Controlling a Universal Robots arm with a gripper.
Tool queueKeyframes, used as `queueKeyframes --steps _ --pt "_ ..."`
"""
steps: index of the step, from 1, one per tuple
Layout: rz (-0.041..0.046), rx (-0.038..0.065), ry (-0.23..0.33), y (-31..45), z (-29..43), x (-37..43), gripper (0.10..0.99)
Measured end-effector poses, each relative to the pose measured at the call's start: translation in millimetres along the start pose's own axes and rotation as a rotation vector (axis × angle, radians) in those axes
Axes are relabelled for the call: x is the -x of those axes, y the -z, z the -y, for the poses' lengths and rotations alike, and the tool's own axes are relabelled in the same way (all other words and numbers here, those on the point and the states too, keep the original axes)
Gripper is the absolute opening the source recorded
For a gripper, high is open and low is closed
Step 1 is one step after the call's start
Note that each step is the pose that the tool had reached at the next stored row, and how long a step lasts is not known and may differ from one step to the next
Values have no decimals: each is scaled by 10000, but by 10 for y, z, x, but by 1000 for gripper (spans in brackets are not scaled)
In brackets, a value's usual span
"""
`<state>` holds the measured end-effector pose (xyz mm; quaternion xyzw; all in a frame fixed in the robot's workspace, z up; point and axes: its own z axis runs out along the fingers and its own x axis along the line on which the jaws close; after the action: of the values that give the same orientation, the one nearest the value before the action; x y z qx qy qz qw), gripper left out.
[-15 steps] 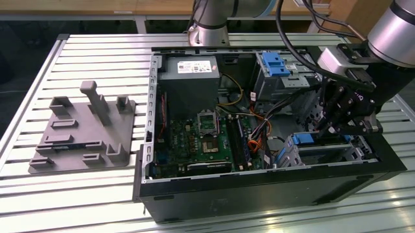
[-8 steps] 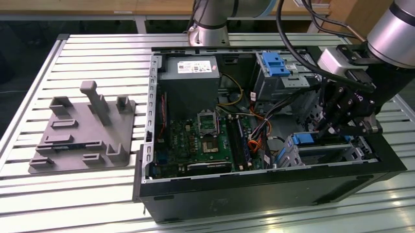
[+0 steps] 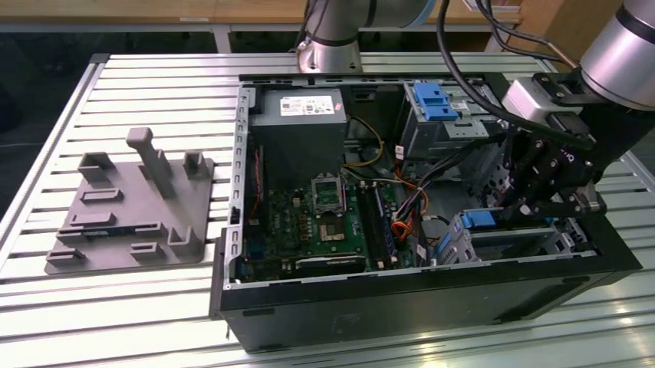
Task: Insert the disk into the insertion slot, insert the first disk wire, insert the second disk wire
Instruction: 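Insert the second disk wire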
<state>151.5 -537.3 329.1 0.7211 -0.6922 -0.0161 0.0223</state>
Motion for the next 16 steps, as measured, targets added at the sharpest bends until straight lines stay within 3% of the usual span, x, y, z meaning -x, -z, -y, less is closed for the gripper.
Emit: queueKeyframes --steps 3,4,6,7,8,16 --pt "10 0 1 92 -5 -1 329" --pt "14 0 0 130 -7 -1 392" --pt "18 0 1 209 -12 -2 392" --pt "17 -1 1 369 -20 -3 392" --pt "18 0 1 400 -22 -3 392" --pt "19 0 1 434 -24 -4 392"
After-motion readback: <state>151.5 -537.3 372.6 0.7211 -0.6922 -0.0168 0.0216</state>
